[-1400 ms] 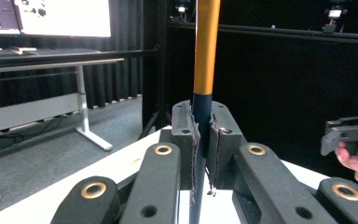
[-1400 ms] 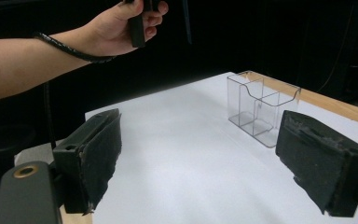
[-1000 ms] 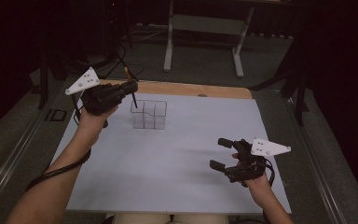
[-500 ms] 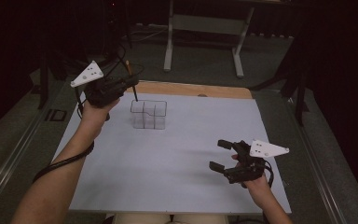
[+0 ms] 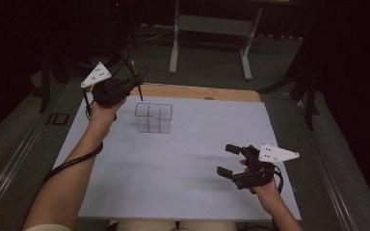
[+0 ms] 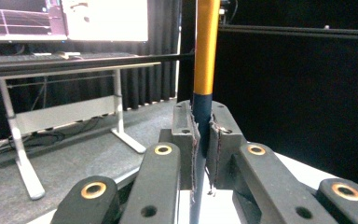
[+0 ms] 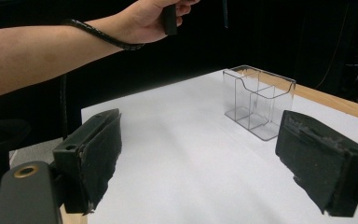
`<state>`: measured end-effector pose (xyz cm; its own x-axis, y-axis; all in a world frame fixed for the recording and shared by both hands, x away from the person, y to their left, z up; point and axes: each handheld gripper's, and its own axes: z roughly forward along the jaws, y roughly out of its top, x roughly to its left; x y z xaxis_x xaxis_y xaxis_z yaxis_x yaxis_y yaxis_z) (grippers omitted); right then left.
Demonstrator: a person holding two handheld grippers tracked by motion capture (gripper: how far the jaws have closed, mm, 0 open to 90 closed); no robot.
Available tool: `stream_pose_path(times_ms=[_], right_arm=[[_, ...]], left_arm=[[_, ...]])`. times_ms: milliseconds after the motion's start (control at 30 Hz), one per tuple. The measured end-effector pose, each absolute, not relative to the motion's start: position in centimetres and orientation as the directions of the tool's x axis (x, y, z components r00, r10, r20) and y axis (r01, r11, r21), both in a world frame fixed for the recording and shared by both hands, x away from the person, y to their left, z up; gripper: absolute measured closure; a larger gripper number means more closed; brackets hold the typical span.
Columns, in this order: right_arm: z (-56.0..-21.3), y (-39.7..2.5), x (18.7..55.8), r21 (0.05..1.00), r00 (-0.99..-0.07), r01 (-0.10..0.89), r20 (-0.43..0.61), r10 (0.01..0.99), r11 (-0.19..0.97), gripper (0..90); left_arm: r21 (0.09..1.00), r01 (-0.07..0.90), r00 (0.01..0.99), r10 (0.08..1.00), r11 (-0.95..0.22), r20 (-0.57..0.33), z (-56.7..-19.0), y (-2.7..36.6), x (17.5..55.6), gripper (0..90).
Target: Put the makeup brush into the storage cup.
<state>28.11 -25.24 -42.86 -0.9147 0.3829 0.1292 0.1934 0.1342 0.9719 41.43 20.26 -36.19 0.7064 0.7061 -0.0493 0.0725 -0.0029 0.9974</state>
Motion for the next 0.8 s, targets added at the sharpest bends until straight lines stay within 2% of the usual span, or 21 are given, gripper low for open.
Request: stream_pose_path(times_ms=[800], right_arm=[[-43.0,-25.0,28.1,0.969,-0.922,0.201,0.136,0.363,0.146,14.7]], left_arm=[[0.997,0.076,0.680,0.732,-0.020,-0.037,-38.7,20.2,42.8,83.9]])
